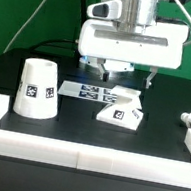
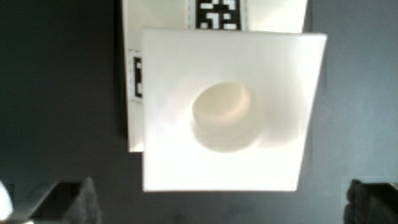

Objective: Assemble lamp

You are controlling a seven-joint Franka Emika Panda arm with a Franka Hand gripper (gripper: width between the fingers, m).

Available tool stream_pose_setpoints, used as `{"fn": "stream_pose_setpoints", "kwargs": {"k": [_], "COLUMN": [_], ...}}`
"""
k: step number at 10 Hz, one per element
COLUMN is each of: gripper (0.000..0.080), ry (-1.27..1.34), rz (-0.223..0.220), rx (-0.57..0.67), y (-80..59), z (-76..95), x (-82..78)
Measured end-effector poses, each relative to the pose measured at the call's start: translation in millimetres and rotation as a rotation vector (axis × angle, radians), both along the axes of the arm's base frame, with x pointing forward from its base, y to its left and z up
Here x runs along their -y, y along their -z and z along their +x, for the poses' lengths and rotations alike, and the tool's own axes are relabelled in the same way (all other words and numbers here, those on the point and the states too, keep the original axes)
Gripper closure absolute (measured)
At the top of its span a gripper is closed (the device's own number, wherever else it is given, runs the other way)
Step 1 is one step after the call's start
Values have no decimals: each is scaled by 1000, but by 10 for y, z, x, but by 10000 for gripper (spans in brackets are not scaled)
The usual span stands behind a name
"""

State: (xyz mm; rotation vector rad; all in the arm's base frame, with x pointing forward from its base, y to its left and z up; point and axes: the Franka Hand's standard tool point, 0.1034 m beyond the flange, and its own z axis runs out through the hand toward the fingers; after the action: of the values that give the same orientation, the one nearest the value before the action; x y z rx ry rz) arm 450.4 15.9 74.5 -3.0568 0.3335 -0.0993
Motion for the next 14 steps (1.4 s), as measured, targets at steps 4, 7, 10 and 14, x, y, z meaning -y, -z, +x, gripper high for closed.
{"fn": "stream_pose_setpoints", "kwargs": {"k": [4,7,10,14], "gripper": [100,100,268,266], "ry": [-10,-19,-24,-26], "rz": [-1,-4,-4,-4], "rx": [-16,-10,-10,-10], "y": [169,242,242,243], "z": [-64,-76,-75,-76], "x": [-62,-87,-93,-93]}}
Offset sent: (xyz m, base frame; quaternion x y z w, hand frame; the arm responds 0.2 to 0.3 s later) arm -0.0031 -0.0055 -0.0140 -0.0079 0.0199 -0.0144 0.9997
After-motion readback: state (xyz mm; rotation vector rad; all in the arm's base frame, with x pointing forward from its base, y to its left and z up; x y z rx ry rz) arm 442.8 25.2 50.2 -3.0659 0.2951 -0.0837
